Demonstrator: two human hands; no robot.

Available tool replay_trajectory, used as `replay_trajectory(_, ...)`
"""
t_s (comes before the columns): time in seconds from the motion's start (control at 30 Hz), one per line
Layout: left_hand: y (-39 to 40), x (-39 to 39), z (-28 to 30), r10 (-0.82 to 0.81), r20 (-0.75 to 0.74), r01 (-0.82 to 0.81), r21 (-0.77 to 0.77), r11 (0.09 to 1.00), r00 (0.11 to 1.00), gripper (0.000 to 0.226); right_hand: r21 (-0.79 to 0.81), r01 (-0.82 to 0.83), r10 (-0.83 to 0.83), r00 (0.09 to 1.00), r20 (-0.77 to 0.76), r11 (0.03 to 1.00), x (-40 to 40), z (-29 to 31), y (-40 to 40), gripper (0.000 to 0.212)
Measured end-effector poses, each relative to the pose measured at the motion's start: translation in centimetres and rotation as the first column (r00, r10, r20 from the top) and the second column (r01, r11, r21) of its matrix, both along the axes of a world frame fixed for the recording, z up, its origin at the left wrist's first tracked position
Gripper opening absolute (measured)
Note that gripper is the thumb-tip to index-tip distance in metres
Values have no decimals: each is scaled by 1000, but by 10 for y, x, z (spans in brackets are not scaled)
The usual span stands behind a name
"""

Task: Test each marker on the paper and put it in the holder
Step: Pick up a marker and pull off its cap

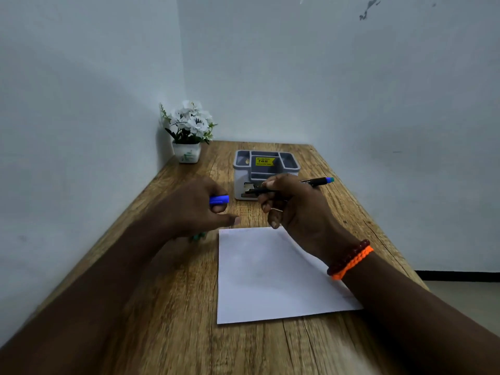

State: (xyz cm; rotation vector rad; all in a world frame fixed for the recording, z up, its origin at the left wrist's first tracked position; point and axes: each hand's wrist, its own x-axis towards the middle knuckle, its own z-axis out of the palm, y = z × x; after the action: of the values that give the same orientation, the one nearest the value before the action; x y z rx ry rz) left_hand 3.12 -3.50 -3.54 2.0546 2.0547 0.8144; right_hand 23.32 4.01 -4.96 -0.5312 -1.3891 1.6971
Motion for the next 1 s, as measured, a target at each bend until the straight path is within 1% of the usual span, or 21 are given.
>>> replay_trajectory(0.07, 3, 2, -5, -14, 6, 13, 91, 996, 1000, 50, -29, -30, 29, 999, -35, 999, 2, 2, -2, 20)
replay_trajectory(0.17, 6, 1, -8, -52, 23, 48, 168, 985, 998, 52, 22, -17, 17, 1000, -13, 1000, 0, 1, -5, 24)
replay_trajectory(0.23, 6, 3, -8, -67, 15, 63, 189, 980, 998, 50, 50, -2, 2, 1000, -5, 999, -1, -1, -5, 25)
replay_trajectory(0.33, 2, 9, -7, -69, 3, 68, 190, 979, 998, 47, 70, 14, -14, 1000, 4, 997, -2, -2, -6, 23)
replay_trajectory(0.43, 2, 12, -5, -67, -5, 67, 189, 980, 998, 46, 114, 12, -15, 999, 29, 993, 0, -1, -8, 11)
replay_trajectory(0.57, -1, 14, -2, -74, 5, 72, 185, 980, 997, 30, 155, 3, -12, 999, 52, 988, -2, -2, -12, 9)
replay_trajectory(0.63, -1, 14, -2, -85, 16, 80, 189, 979, 996, 29, 162, 0, -11, 998, 61, 987, -3, -3, -14, 3)
replay_trajectory(0.73, 1, 15, -5, -114, 33, 106, 185, 977, 993, 36, 176, 20, -37, 995, 94, 984, -6, -7, -15, 16)
replay_trajectory(0.8, 3, 17, -7, -140, 35, 131, 188, 973, 990, 45, 197, 43, -67, 991, 116, 979, -8, -10, -15, 23)
replay_trajectory(0.9, 4, 19, -9, -150, 7, 146, 196, 970, 989, 52, 186, 47, -69, 991, 114, 981, -9, -13, -14, 25)
replay_trajectory(1.0, 4, 20, -9, -145, -21, 147, 161, 976, 989, 44, 161, 23, -41, 993, 111, 987, -8, -14, -13, 20)
